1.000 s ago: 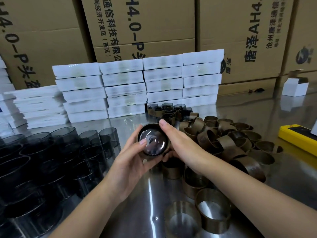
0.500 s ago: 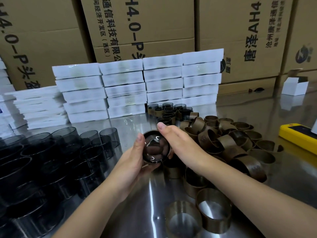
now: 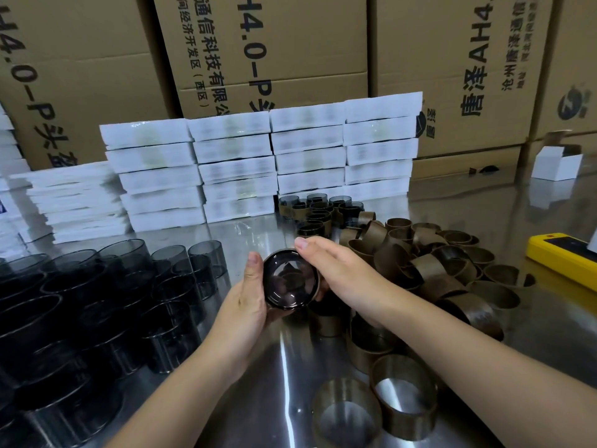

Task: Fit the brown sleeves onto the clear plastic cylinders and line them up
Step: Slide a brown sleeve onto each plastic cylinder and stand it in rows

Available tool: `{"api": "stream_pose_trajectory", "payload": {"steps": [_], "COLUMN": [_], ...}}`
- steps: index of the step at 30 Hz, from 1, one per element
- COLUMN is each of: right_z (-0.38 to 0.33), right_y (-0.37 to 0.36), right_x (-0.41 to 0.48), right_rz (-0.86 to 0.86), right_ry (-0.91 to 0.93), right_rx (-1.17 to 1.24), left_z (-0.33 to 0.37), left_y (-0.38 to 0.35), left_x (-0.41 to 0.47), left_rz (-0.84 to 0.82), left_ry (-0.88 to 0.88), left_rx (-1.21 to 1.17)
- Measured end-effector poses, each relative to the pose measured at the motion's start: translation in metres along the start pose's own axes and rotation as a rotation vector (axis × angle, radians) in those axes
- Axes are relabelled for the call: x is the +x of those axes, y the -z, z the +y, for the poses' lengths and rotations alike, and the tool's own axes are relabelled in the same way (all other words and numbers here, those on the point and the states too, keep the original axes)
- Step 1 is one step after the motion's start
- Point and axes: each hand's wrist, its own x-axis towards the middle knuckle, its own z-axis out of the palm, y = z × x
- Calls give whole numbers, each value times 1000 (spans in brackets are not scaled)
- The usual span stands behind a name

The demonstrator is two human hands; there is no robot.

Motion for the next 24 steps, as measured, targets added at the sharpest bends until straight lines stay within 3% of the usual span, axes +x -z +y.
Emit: {"api": "stream_pose_trajectory", "payload": {"steps": [13,24], "right_z": [-7,-13], "right_y": [-4,2], "right_x": [-4,-8], "right_rz": [-62,-166], "right_ry": [-7,-30], "right_rx": [66,289], "left_z": [0,4], "left_y": [2,3], "left_x": [3,1], "left_rz": [73,138], "left_ry": [-10,3], "left_rx": [-46,-24]}}
